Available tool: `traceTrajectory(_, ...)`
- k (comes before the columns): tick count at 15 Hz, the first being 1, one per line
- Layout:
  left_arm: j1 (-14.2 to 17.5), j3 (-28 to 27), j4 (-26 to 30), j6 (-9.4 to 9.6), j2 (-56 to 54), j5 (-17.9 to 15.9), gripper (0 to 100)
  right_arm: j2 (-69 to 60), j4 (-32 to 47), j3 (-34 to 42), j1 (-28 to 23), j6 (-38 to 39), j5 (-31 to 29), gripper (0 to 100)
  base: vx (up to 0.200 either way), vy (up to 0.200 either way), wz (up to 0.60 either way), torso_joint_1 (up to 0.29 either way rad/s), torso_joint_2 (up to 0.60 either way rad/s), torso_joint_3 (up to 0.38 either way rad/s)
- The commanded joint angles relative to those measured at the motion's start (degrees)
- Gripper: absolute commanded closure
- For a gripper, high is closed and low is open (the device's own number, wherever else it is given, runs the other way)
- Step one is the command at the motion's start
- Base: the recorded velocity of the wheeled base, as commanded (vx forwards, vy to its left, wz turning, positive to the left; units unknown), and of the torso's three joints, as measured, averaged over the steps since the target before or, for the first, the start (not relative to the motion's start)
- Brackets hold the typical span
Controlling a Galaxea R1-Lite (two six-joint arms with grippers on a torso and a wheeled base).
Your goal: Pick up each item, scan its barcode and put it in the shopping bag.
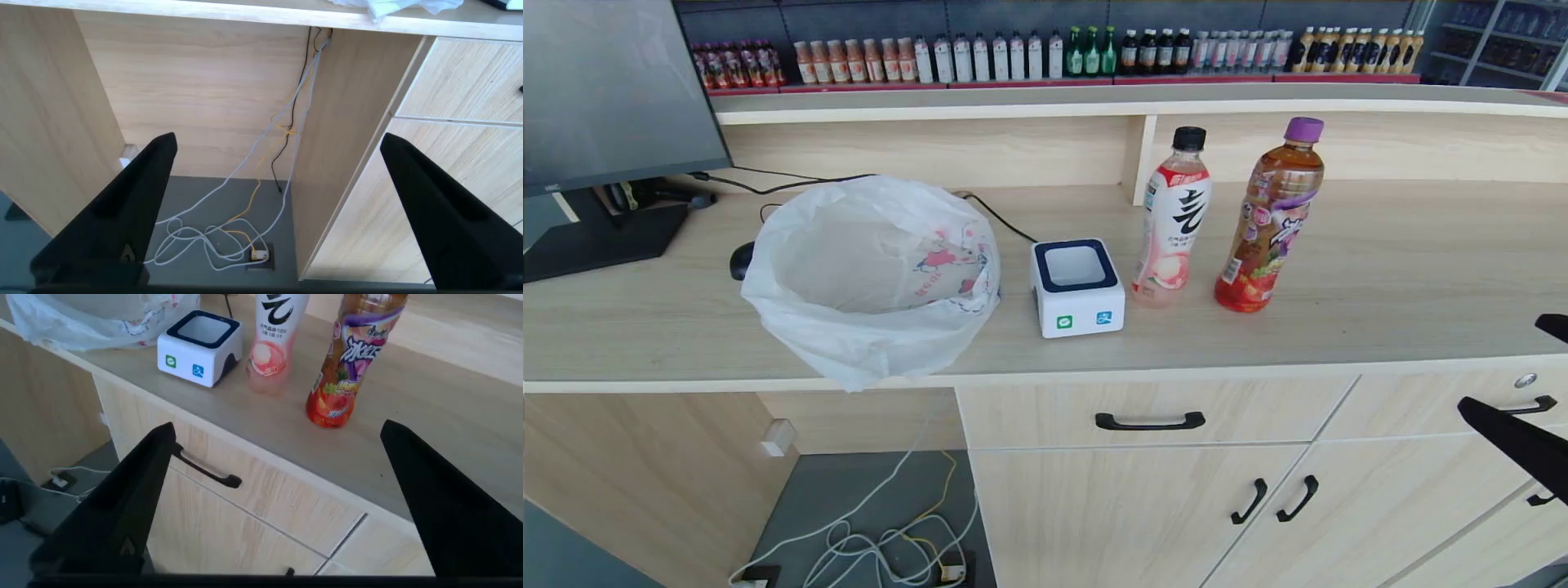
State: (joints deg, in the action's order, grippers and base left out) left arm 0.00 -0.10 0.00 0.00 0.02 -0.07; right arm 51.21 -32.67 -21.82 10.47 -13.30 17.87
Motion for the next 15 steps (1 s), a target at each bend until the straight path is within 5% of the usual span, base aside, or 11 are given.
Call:
traceTrajectory(1,0.0,0.01,0.0,0.0,-0.02,-0.01,0,22.44,-20.15,-0.85,5.08,1.26,-0.21,0,0.0,0.0,0.0,0.0,0.0,0.0)
traceTrajectory(6,0.0,0.01,0.0,0.0,-0.02,-0.01,0,33.51,-37.2,-4.19,6.67,7.41,-6.18,0,0.0,0.0,0.0,0.0,0.0,0.0)
traceTrajectory(10,0.0,0.01,0.0,0.0,-0.02,0.07,0,40.63,-42.83,-9.82,19.32,14.44,-29.12,0,0.0,0.0,0.0,0.0,0.0,0.0)
traceTrajectory(15,0.0,0.01,0.0,0.0,-0.02,-0.01,0,45.99,-44.94,-11.49,20.99,11.1,-34.22,0,0.0,0.0,0.0,0.0,0.0,0.0)
